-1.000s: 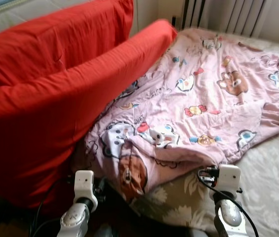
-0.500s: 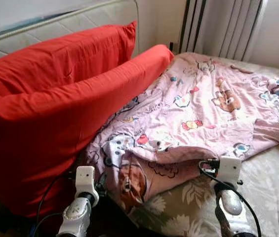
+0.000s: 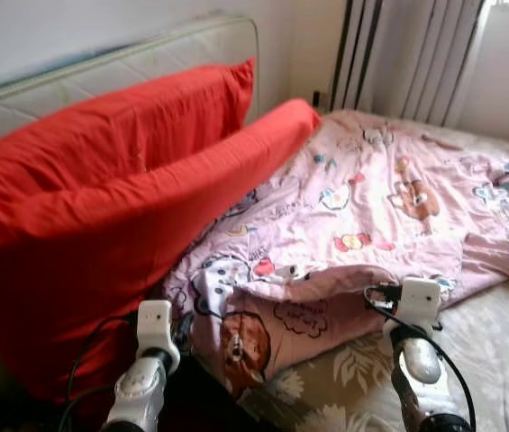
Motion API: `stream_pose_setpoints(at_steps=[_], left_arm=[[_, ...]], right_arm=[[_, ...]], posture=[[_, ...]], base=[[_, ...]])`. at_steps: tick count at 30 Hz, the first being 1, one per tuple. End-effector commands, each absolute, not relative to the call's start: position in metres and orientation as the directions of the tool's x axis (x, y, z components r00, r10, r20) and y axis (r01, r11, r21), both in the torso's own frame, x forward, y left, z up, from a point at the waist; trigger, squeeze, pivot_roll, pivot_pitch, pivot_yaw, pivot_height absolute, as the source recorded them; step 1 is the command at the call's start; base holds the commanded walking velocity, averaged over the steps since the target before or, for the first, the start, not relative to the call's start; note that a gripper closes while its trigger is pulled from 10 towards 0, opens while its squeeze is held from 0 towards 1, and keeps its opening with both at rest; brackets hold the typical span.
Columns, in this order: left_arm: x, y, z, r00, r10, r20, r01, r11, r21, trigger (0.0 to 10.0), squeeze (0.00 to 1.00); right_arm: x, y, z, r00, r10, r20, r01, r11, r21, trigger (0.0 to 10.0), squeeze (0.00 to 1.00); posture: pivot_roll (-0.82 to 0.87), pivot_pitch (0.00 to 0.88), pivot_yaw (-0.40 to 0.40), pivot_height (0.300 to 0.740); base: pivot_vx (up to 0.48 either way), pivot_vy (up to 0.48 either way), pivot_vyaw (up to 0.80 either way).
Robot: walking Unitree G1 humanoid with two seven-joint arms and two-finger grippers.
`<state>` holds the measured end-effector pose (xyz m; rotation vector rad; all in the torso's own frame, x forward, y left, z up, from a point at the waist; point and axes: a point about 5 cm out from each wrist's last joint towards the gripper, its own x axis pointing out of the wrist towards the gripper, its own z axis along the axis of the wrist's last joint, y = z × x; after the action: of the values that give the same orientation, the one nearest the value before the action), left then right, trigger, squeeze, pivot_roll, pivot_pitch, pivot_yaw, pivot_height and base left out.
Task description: Clean up the room
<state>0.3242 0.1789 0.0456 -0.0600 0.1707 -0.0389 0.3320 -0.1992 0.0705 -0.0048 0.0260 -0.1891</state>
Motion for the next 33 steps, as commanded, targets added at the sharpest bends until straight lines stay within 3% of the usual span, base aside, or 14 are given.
stream_pose_setpoints(at_steps=[1, 33], left_arm=[[0.3223, 0.1831, 0.0420, 0.981, -0.027, -0.190, 0.017, 0.998, -0.057, 10.0, 0.00], [0.3192, 0.1845, 0.0389, 0.981, -0.030, -0.193, 0.019, 0.998, -0.063, 10.0, 0.00]], right_arm=[[0.3347, -0.2022, 0.0748, 0.980, -0.200, -0.012, 0.200, 0.980, 0.001, 10.0, 0.00], [0.3349, -0.2027, 0.0725, 0.974, -0.222, -0.033, 0.223, 0.975, 0.005, 10.0, 0.00]], posture=[[-0.07, 0.049, 0.032, 0.736], [-0.06, 0.049, 0.033, 0.740]], base=[[0.000, 0.000, 0.00], [0.000, 0.000, 0.00]])
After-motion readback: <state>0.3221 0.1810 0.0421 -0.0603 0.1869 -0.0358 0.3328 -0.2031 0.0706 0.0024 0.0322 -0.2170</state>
